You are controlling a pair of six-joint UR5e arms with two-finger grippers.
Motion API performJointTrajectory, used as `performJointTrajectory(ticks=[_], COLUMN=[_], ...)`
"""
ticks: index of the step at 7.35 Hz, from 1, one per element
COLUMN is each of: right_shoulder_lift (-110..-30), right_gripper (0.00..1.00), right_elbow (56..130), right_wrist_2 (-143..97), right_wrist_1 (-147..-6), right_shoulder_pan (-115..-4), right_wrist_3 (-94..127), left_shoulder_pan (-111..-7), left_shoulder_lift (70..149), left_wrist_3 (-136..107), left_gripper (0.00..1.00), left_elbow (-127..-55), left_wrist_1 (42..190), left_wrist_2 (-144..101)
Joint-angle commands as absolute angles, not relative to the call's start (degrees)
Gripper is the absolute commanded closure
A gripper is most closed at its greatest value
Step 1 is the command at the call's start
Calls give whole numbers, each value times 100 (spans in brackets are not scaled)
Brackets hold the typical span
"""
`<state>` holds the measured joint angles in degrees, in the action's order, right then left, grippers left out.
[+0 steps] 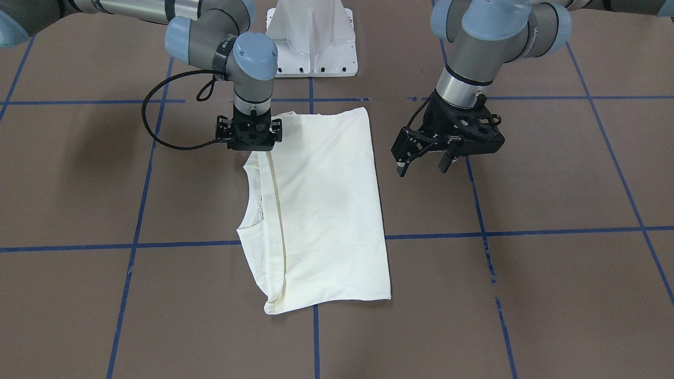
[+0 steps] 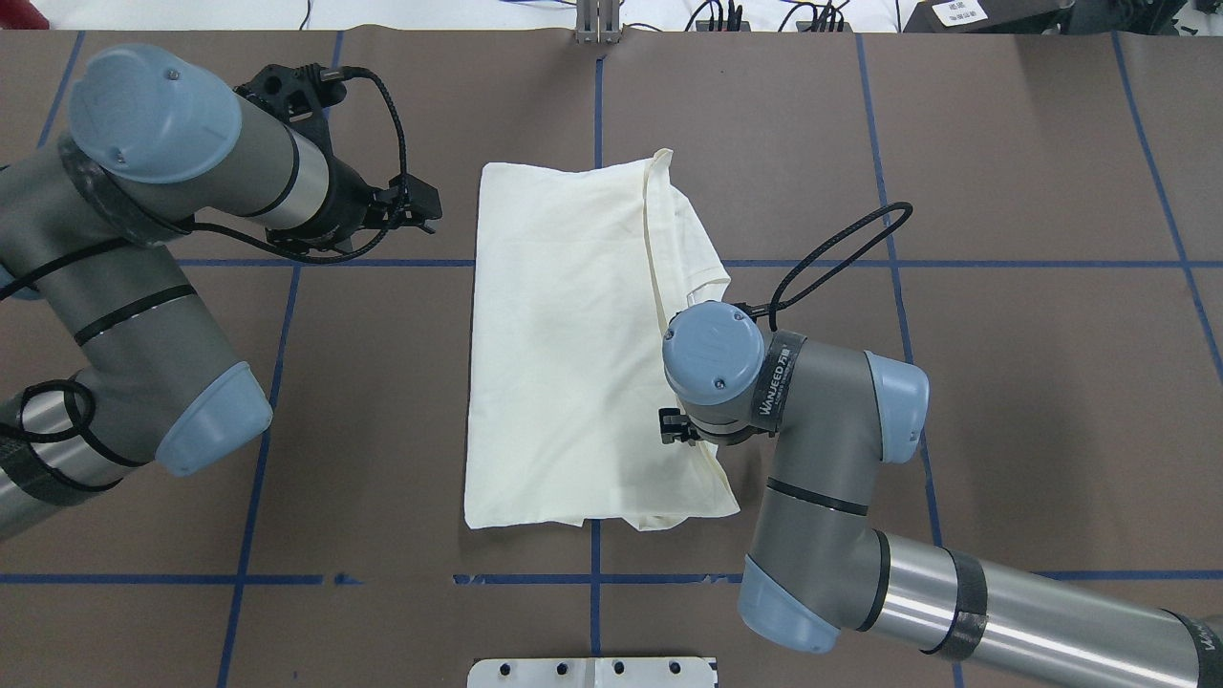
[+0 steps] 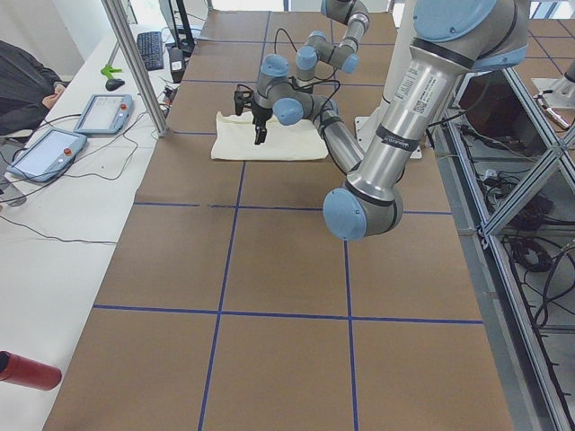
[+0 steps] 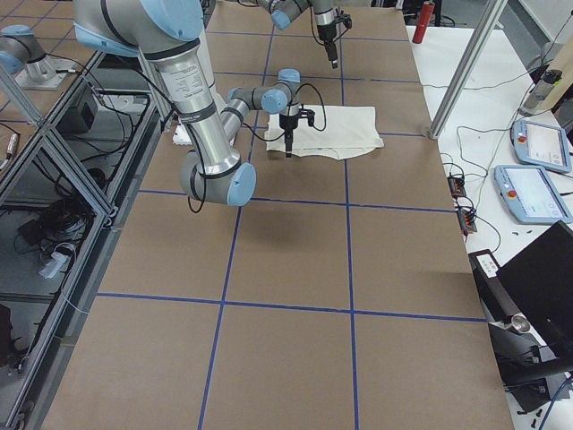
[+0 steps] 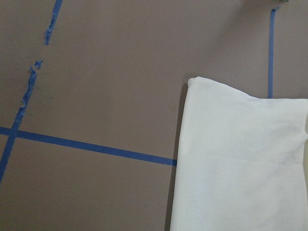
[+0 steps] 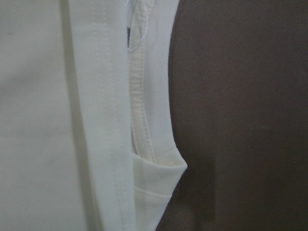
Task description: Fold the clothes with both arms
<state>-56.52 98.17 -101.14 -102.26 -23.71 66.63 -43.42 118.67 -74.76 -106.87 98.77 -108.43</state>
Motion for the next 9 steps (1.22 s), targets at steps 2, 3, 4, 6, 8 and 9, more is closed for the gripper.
performJointTrajectory(ticks=[2, 3, 4, 6, 8, 9], right_shoulder_lift=[-5914, -6072, -6030, -5994, -5994, -5994], right_gripper=[0, 0, 0, 0, 0, 0], right_elbow=[9817, 9835, 9983, 10473, 10984, 11230], right_wrist_2=[-10125, -10125, -10195, -10590, -10547, -10547], right_wrist_1=[-10230, -10222, -10230, -10213, -10151, -10151], right_shoulder_pan=[-2688, -2776, -2934, -3137, -3120, -3129], right_wrist_3=[6662, 6653, 6645, 6645, 6697, 6732], left_shoulder_pan=[-4342, -4342, -4342, -4342, -3801, -3266], left_shoulder_lift=[11883, 11883, 11883, 11874, 11551, 11262], left_wrist_3=[-7488, -7488, -7497, -7506, -8421, -9534], left_gripper=[0, 0, 0, 0, 0, 0], left_elbow=[-10740, -10749, -10758, -10767, -10793, -10784], left_wrist_1=[9870, 9870, 9861, 9861, 10445, 11120], left_wrist_2=[-10846, -10846, -10854, -10854, -11038, -10987])
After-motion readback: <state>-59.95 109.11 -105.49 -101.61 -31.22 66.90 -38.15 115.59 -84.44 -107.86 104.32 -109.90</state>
